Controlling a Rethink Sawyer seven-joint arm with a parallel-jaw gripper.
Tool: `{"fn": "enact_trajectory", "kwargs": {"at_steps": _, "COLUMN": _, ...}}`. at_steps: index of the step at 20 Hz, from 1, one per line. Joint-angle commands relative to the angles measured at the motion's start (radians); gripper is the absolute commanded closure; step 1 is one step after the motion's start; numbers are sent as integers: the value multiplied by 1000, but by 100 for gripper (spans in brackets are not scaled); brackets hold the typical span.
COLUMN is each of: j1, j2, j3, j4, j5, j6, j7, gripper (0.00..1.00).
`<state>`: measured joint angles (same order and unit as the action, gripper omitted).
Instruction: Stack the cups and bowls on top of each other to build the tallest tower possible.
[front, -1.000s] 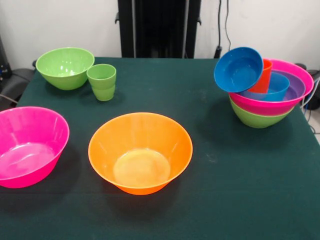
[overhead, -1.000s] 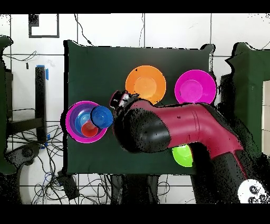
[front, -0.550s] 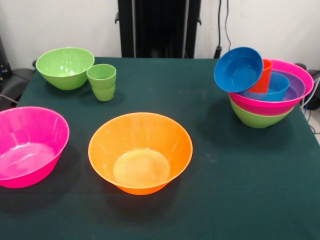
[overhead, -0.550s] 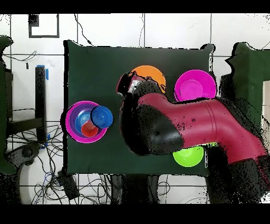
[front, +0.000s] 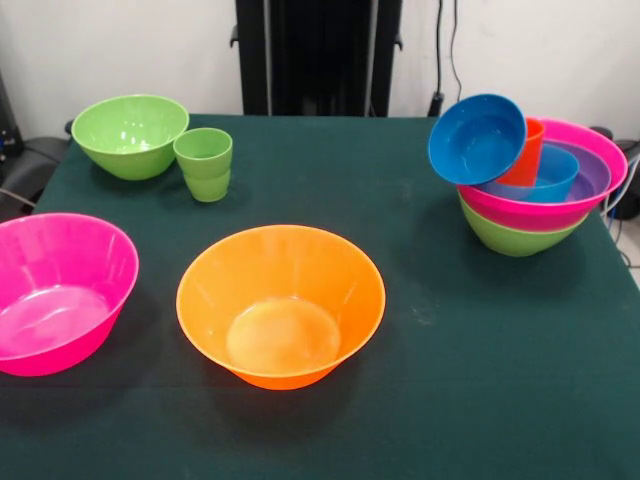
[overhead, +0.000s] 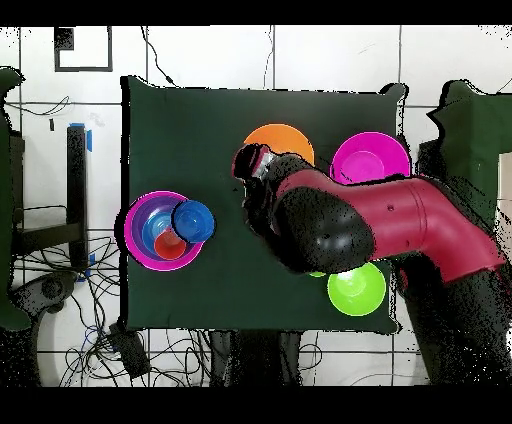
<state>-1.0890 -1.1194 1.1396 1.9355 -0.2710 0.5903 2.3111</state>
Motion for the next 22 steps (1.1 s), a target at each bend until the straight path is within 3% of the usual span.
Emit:
{"fn": "enact_trajectory", "kwargs": {"at_steps": 1, "j1": 37, "j2": 232, "j3": 16, "j4": 148, "j5": 28, "j6": 180, "j7": -181, "gripper": 0}}
{"fn": "enact_trajectory", "kwargs": {"at_steps": 15, "j1": 70, "j2": 438, "j3": -11, "j4": 193, "j5": -7, "j6": 39, "j7": -93, "gripper": 0}}
{"fn": "enact_trajectory", "kwargs": {"at_steps": 22, "j1": 98, "j2": 466, "j3": -36, "j4": 206, "j5": -18, "j6": -18, "j7": -32, "gripper": 0}}
